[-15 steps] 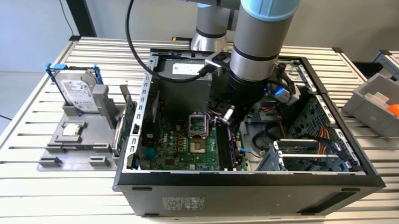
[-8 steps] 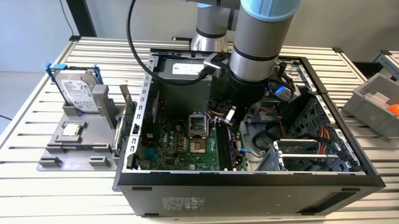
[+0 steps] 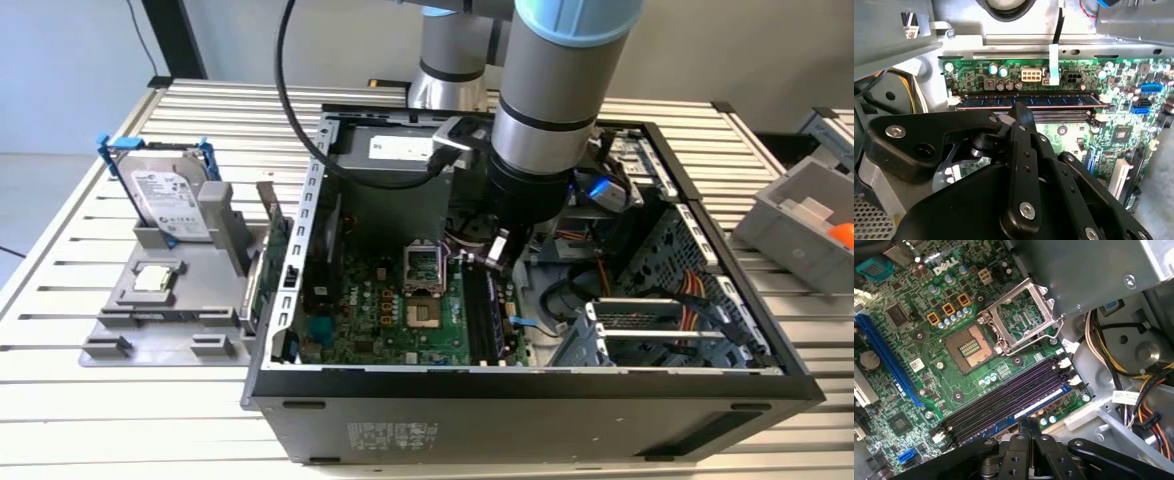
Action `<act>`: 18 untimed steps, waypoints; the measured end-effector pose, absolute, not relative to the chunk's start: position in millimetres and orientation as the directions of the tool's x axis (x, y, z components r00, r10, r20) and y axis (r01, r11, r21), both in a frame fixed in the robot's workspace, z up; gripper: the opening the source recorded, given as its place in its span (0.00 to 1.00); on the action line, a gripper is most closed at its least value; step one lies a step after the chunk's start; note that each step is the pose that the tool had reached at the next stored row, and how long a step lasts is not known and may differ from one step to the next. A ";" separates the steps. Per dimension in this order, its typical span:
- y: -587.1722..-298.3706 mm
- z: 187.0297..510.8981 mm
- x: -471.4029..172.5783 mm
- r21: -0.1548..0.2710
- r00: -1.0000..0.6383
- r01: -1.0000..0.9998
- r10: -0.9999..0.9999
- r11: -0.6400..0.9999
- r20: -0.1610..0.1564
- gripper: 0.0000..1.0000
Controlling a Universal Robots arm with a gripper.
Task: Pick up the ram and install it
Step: 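Press down the ram until it locks into place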
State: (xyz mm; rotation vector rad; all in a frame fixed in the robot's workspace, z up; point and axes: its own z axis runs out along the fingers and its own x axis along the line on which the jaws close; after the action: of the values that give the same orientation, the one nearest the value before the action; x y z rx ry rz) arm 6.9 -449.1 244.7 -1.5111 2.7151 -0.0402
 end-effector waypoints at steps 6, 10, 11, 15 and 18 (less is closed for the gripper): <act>-449.1 244.6 7.0 -0.039 -0.455 -0.889 -0.890 0.456 -0.017 0.00; -449.1 244.6 6.9 -0.039 -0.408 -0.912 -0.913 0.408 -0.017 0.00; -449.1 244.6 6.9 -0.039 -0.395 -0.918 -0.919 0.395 -0.017 0.00; -449.1 244.5 6.9 -0.039 -0.348 -0.936 -0.937 0.349 -0.017 0.00; -449.1 244.4 6.9 -0.039 -0.311 -0.949 -0.950 0.311 -0.017 0.00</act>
State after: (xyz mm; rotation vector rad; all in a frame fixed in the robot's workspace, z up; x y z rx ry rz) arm 6.9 -449.1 244.4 -1.8218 2.5138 -0.0335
